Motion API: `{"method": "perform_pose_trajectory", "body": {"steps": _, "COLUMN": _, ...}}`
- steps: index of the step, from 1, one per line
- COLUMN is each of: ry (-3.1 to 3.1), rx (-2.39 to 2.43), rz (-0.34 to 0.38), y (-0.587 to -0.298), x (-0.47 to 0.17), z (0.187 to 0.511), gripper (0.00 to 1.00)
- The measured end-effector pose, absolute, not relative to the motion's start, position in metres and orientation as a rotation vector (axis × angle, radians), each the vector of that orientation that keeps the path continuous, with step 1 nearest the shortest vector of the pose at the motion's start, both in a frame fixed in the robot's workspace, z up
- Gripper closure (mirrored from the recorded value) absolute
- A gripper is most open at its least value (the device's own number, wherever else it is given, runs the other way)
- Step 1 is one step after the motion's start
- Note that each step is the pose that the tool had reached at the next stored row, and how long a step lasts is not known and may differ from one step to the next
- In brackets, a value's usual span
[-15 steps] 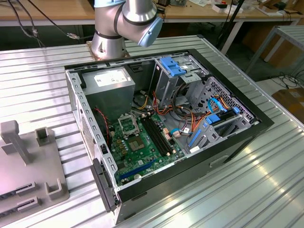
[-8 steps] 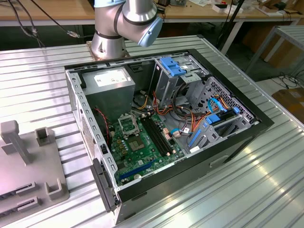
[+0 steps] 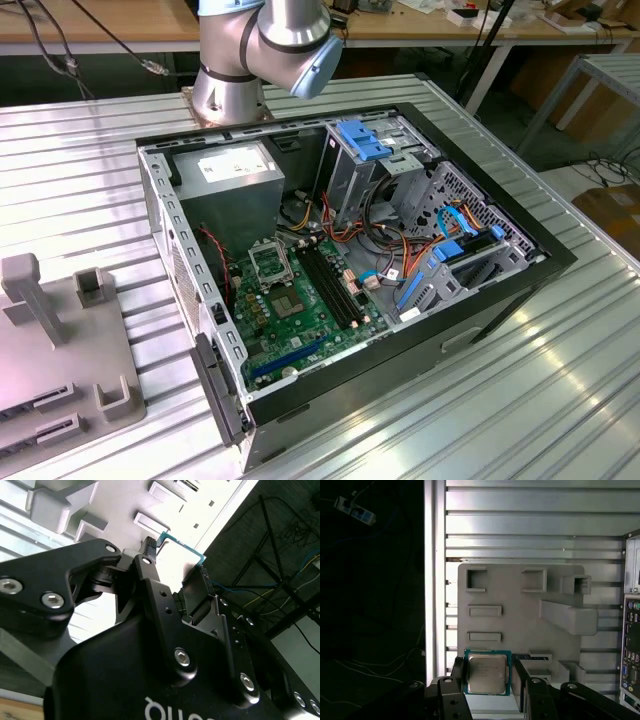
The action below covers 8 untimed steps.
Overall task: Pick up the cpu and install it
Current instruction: 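Pick up the cpu and move it towards the insertion slot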
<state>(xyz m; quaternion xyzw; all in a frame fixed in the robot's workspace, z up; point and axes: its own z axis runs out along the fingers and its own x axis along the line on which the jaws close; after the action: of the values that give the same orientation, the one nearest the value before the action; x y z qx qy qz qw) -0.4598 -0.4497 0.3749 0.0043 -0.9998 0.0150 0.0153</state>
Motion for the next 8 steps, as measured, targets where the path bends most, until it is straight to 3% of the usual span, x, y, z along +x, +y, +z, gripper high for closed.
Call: {"method": "perform_pose_trajectory", "body": {"steps": 8, "ry": -3.111, "rx": 0.014, "rz": 0.047, "y": -0.4497, "x": -0.4598, "z": 0.3833, "gripper": 0.53}}
